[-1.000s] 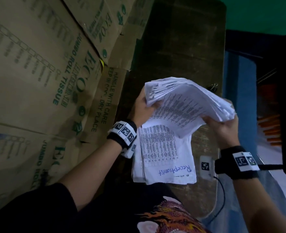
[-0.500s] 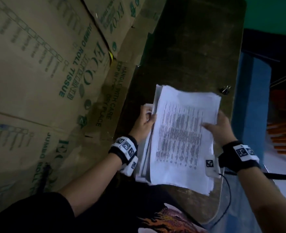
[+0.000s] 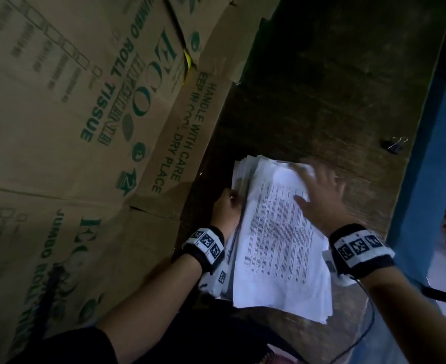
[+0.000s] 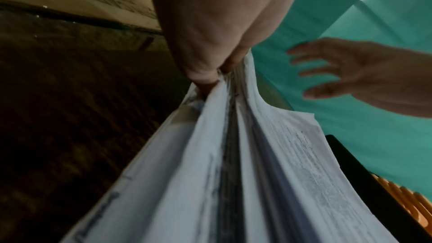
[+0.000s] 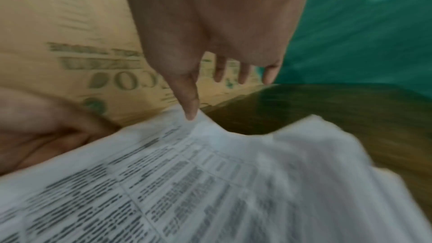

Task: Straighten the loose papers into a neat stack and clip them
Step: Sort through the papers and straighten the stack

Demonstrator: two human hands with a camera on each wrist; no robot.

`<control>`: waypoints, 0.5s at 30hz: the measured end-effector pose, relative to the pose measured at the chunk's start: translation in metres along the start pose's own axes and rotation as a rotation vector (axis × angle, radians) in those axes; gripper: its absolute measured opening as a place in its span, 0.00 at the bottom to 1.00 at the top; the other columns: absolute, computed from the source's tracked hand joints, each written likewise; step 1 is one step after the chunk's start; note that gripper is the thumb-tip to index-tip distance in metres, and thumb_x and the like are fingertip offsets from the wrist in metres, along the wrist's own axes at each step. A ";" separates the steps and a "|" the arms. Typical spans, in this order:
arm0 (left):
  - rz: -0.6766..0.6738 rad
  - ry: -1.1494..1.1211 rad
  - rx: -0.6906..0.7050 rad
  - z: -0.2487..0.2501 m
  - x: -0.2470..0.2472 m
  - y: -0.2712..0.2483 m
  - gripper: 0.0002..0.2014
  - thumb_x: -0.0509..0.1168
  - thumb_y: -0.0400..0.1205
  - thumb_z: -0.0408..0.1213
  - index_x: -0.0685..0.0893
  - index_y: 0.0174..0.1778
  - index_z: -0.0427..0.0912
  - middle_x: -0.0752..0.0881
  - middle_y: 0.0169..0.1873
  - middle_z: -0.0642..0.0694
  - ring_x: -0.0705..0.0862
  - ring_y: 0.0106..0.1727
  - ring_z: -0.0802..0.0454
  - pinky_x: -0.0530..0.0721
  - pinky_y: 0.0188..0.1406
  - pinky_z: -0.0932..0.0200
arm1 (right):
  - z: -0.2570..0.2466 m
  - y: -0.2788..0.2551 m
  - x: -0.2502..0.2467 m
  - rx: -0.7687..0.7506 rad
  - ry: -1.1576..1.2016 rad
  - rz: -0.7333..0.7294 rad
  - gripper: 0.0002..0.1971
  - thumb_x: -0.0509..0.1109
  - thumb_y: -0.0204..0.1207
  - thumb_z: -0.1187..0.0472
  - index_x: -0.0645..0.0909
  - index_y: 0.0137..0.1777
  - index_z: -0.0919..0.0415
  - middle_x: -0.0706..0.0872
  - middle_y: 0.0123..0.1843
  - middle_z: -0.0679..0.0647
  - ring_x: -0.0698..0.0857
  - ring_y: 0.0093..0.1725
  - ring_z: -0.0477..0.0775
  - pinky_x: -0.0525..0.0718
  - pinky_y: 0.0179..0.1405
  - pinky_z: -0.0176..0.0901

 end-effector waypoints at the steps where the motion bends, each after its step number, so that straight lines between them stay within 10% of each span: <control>1: 0.010 -0.017 0.009 -0.002 0.000 0.001 0.11 0.61 0.85 0.38 0.79 0.57 0.34 0.86 0.53 0.35 0.85 0.54 0.40 0.82 0.53 0.53 | -0.023 0.007 0.001 -0.201 -0.111 -0.004 0.38 0.77 0.72 0.59 0.64 0.80 0.44 0.62 0.83 0.56 0.61 0.79 0.68 0.63 0.70 0.76; 5: 0.015 -0.036 -0.002 -0.012 0.005 0.005 0.08 0.61 0.85 0.38 0.79 0.54 0.36 0.86 0.50 0.37 0.85 0.53 0.41 0.83 0.57 0.47 | -0.068 0.028 0.027 -0.685 -0.384 -0.114 0.30 0.76 0.67 0.60 0.78 0.72 0.49 0.74 0.78 0.51 0.69 0.77 0.66 0.70 0.62 0.75; 15: 0.100 0.018 0.061 -0.009 0.006 0.002 0.08 0.60 0.85 0.33 0.78 0.54 0.32 0.85 0.46 0.35 0.85 0.50 0.39 0.82 0.49 0.50 | -0.070 0.045 0.042 -0.711 -0.656 -0.382 0.36 0.82 0.59 0.54 0.79 0.70 0.46 0.82 0.68 0.48 0.77 0.73 0.58 0.74 0.60 0.76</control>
Point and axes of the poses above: each hand's wrist, its own y-axis towards the middle knuckle, its own x-axis out of the palm, z = x × y, the point moved 6 cm from there along y, towards the middle knuckle
